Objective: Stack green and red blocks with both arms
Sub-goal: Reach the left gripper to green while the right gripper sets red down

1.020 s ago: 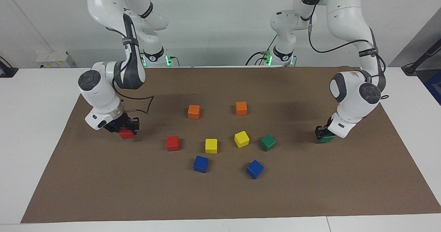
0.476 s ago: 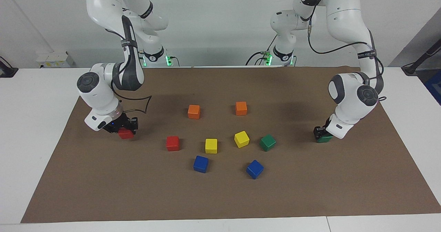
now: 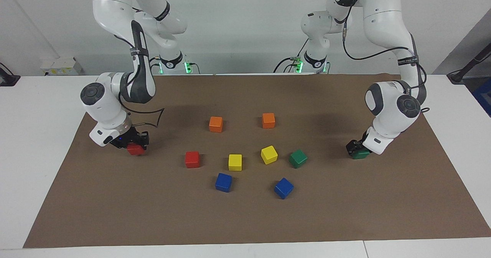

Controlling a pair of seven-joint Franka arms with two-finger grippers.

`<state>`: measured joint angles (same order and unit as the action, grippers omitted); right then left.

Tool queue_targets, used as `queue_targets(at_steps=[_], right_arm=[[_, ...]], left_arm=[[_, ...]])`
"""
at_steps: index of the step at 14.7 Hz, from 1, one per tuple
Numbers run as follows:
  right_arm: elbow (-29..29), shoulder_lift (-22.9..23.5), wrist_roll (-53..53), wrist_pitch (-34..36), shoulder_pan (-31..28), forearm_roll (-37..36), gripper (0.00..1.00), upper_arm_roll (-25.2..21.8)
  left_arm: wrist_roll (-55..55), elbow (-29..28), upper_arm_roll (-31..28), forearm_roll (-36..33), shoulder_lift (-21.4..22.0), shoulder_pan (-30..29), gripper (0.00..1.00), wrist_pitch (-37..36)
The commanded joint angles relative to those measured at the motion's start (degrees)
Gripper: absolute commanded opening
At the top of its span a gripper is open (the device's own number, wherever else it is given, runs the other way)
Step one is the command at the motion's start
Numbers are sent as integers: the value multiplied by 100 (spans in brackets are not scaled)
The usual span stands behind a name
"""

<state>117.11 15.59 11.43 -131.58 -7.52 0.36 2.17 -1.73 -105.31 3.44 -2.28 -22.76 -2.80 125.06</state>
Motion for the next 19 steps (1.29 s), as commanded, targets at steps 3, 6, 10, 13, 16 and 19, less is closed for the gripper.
queue_targets(at_steps=[3,6,10,13,16,19], right_arm=[[49,84,123,-218,-101,-54,0,47],[49,85,105,-227,-101,-88,0,47],[40,198,97,-332,-118,-141,0,47],[49,208,97,-368,-119,-141,0,47],[49,208,79,-368,-119,-141,0,47],[49,208,53,-342,-127,-141,100,47]], left_arm=[[-63,816,51,-10,18,42,100,-813],[-1045,1241,60,96,-27,393,100,-1115],[-2714,1268,60,122,-44,1061,100,-1089],[-3525,1268,60,131,-53,1431,100,-975],[-4035,1259,60,131,-88,1738,100,-554],[-4439,1616,60,123,-473,2019,100,-596]])
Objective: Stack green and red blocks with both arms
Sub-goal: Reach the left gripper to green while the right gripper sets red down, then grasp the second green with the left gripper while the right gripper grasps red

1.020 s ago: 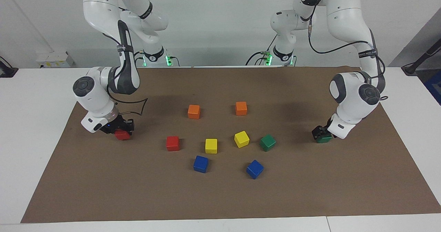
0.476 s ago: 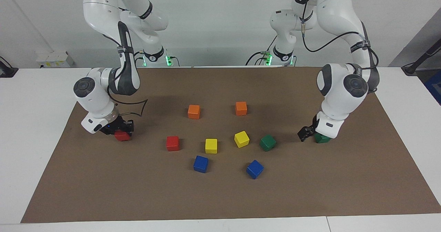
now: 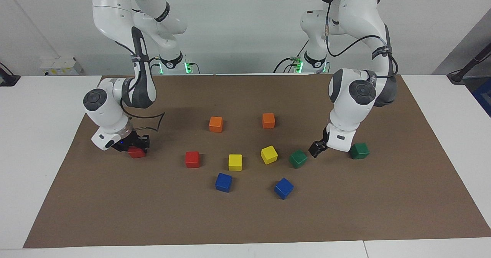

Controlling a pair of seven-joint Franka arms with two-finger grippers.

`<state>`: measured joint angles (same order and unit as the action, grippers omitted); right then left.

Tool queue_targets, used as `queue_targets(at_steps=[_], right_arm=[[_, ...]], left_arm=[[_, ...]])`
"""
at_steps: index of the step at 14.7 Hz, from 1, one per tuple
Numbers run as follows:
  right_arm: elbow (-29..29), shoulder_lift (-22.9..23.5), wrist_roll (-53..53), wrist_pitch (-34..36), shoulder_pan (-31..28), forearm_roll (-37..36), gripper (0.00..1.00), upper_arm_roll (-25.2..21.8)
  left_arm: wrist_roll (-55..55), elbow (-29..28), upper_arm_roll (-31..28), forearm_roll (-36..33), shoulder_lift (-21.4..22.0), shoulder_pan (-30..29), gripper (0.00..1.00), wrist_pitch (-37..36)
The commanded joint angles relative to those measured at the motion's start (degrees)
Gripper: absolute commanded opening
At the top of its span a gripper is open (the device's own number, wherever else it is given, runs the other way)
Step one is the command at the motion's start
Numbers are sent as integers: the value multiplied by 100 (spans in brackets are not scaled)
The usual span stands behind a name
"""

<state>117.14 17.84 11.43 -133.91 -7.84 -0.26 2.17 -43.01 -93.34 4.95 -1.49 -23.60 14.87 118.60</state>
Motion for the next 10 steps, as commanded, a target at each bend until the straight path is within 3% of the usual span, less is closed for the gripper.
queue_targets(at_steps=[1,6,10], right_arm=[[46,-17,53,-100,-104,-80,100,47],[-50,-105,-69,40,-122,-80,100,47],[-672,-387,-702,830,98,-45,100,108]], left_arm=[[-461,727,-99,34,-634,401,100,-3],[-489,765,-99,-45,-663,412,100,-74],[-462,511,-99,-106,-619,394,100,-4]])
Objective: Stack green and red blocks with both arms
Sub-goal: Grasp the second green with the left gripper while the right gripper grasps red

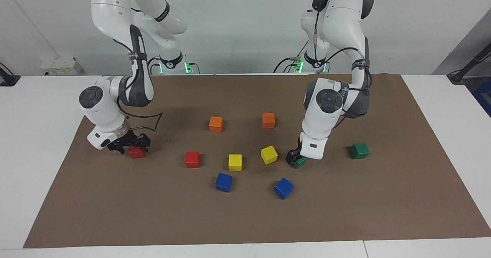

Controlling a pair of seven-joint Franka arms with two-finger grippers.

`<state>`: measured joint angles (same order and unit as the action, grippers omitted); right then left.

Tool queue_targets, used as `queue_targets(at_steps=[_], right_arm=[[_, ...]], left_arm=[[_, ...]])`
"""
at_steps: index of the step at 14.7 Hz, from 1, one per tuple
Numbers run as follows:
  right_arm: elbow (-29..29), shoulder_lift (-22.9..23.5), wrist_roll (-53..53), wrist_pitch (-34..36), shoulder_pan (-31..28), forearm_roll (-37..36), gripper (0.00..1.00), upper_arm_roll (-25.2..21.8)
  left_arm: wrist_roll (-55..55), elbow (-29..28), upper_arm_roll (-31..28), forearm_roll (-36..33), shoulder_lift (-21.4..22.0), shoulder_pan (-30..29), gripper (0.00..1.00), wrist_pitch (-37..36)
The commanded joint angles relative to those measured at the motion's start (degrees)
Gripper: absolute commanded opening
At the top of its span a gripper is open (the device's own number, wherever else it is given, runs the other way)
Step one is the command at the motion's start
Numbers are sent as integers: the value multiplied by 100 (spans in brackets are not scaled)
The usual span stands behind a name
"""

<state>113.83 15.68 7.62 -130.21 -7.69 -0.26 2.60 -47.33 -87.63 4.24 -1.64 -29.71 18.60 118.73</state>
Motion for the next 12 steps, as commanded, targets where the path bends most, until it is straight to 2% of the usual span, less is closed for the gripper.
queue_targets(at_steps=[1,4,7,9,12], right_arm=[[-631,-170,-332,740,223,-35,100,65],[-1624,-127,-533,1654,601,-35,100,65],[-2302,22,-938,1964,1154,-70,100,65],[-2776,268,-1244,2051,1514,-26,100,65],[-3524,813,-1527,2683,1726,-123,95,57]], left_arm=[[-31,-166,-28,-91,8,29,100,27],[-31,-526,-28,-91,157,64,100,211],[-57,-895,-28,-91,263,91,100,492],[-83,-914,-28,-82,264,91,100,519],[-92,-1036,-28,-82,255,91,100,756]])
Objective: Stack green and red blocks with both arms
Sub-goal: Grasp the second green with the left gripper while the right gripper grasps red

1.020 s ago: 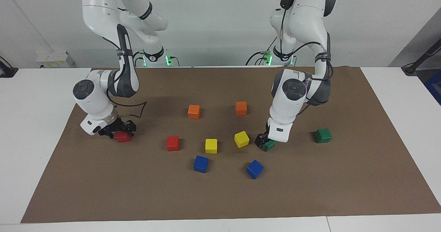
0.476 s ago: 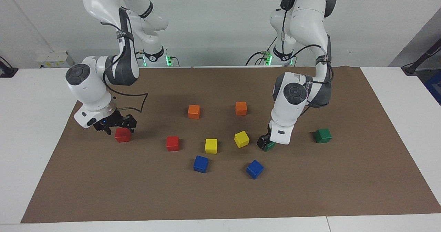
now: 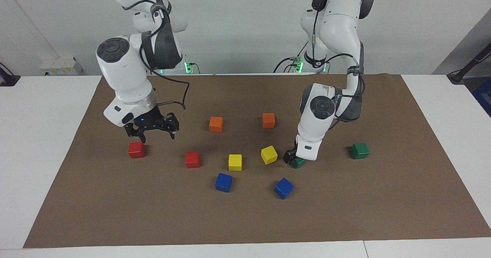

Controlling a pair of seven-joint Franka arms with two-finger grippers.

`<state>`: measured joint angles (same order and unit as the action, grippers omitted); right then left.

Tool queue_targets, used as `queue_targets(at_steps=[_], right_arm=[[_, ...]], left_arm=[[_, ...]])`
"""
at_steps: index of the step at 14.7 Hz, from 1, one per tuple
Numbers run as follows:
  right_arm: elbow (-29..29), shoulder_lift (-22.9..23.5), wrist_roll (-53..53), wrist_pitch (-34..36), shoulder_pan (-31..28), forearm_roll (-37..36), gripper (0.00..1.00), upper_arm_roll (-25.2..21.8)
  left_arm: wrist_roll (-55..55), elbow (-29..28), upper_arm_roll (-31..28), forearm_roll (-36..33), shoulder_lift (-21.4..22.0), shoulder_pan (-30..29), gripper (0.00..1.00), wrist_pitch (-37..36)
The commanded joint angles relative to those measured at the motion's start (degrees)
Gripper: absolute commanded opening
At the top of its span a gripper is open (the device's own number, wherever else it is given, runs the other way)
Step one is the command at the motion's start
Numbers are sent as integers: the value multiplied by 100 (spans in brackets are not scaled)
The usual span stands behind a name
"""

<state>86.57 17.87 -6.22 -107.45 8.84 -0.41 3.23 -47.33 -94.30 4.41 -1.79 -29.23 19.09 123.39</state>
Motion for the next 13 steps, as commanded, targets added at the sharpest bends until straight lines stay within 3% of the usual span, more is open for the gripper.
queue_targets(at_steps=[1,11,12,13], right_arm=[[-826,682,-151,400,196,-195,94,-7],[-730,1035,-608,-39,338,-223,95,11],[-651,1035,-678,-126,364,-223,95,11],[-546,1043,-696,-223,373,-223,95,11]], left_arm=[[-92,-396,-45,-67,216,25,100,343],[-180,-704,-45,-67,251,42,100,616],[-180,-704,-45,-67,251,42,94,616],[-180,-704,-45,-67,260,42,78,590]])
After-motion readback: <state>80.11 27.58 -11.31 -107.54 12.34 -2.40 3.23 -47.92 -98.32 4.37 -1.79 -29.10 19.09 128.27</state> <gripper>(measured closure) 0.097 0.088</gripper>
